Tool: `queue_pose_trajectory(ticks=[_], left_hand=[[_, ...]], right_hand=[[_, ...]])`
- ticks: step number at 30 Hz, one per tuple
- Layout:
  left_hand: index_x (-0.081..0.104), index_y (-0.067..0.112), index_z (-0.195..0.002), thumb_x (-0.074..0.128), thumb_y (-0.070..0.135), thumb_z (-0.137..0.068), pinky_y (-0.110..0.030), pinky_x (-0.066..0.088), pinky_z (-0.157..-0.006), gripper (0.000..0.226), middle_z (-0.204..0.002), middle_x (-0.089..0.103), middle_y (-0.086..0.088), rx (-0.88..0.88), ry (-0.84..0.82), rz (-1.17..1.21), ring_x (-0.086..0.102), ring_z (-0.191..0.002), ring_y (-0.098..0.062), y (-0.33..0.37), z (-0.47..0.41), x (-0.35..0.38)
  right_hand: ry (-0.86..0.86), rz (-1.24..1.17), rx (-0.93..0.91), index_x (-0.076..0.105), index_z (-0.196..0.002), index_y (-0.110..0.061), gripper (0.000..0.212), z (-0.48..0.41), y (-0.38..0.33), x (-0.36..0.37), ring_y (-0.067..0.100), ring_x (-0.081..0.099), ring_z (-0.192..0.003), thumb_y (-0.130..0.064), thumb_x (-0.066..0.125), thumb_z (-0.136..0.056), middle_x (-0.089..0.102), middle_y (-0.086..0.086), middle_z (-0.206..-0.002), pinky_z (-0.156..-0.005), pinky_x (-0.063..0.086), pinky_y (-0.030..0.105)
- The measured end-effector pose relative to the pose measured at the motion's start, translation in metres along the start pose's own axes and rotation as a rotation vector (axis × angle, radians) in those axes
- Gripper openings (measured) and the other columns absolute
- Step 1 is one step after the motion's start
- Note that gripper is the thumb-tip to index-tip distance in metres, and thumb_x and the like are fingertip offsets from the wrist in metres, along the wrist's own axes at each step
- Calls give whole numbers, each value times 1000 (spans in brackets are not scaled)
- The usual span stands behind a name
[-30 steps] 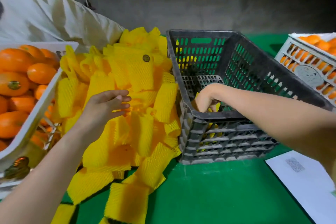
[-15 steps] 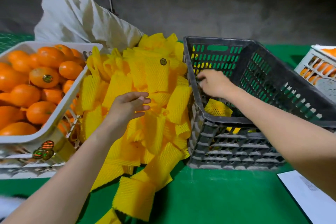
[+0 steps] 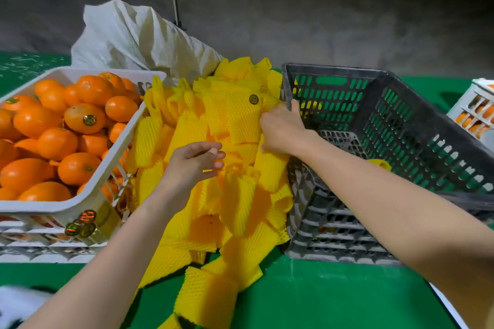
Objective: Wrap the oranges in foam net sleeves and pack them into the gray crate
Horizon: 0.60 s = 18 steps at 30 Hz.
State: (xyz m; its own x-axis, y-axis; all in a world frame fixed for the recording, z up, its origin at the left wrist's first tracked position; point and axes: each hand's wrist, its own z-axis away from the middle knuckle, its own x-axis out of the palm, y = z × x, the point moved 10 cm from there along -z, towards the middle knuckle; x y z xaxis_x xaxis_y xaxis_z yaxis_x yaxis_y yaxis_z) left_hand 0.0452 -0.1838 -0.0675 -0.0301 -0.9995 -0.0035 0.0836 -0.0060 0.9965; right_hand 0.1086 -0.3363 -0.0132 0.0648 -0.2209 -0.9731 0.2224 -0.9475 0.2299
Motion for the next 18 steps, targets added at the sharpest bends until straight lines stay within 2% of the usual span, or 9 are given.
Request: queue_pose_trajectory(ticks=[3, 6, 8, 10, 11, 13, 15, 16, 18], left_hand=[[63, 16, -96, 50, 11, -97, -33, 50, -81, 14, -94, 67, -5, 8, 2, -3, 63, -82, -15, 4, -3, -10], [64, 17, -94, 48, 10, -98, -32, 51, -80, 18, -95, 68, -5, 41, 3, 10, 64, -83, -15, 13, -8, -21], [65, 17, -93, 46, 10, -99, -31, 51, -79, 21, -93, 69, -4, 68, 22, 37, 66, -81, -14, 20, -10, -29], [66, 16, -88, 45, 4, -97, -35, 50, -79, 26, -84, 72, -1, 64, 22, 155, 69, -76, -13, 25, -11, -35], [67, 16, -86, 46, -2, -93, -37, 49, -80, 28, -81, 73, 0, 51, -16, 264, 70, -74, -13, 27, -11, -36], [69, 18, -95, 54, -4, -76, -38, 52, -80, 33, -91, 74, -2, 50, -178, 440, 71, -82, -16, 38, -6, -30], [68, 20, -106, 59, -8, -70, -34, 54, -80, 47, -106, 72, -5, 115, -279, 406, 69, -94, -21, 47, 0, -35], [68, 18, -110, 59, -12, -73, -35, 53, -83, 48, -111, 70, -9, 156, -265, 322, 67, -99, -24, 51, 1, -43], [64, 5, -114, 57, -14, -80, -42, 50, -89, 40, -113, 67, -18, 201, -163, 161, 63, -103, -32, 55, -1, -66]], right_hand=[[312, -189, -14, 60, -105, -10, 28, 5, 10, -54, 30, 48, -109, -32, 62, -87, 60, 10, -112, -94, 34, 41], [524, -440, -34, 56, -95, -11, 17, 20, 22, -106, 31, 54, -95, -25, 61, -86, 61, 9, -97, -81, 34, 36], [636, -633, -77, 56, -92, -9, 13, 31, 19, -130, 21, 51, -86, -17, 63, -84, 55, 2, -88, -74, 31, 28], [541, -982, -152, 59, -95, -6, 14, 30, -2, -129, 10, 50, -85, -5, 64, -83, 53, -3, -88, -75, 37, 17], [406, -1197, -191, 60, -95, -8, 15, 27, -20, -119, 5, 52, -83, 0, 63, -83, 54, -4, -87, -75, 40, 12], [110, -1568, -224, 58, -90, -13, 21, 22, -62, -89, 1, 56, -72, 7, 57, -85, 59, -3, -82, -72, 45, 12], [-29, -1691, -184, 60, -95, -8, 19, 16, -93, -63, 3, 59, -65, 7, 53, -87, 62, 3, -80, -68, 47, 17], [-34, -1700, -150, 61, -98, -5, 17, 13, -101, -55, 3, 59, -63, 7, 52, -88, 63, 3, -79, -66, 47, 17], [15, -1725, -89, 62, -89, -7, 17, 5, -110, -49, 1, 59, -59, 7, 51, -88, 65, -1, -70, -61, 46, 15]])
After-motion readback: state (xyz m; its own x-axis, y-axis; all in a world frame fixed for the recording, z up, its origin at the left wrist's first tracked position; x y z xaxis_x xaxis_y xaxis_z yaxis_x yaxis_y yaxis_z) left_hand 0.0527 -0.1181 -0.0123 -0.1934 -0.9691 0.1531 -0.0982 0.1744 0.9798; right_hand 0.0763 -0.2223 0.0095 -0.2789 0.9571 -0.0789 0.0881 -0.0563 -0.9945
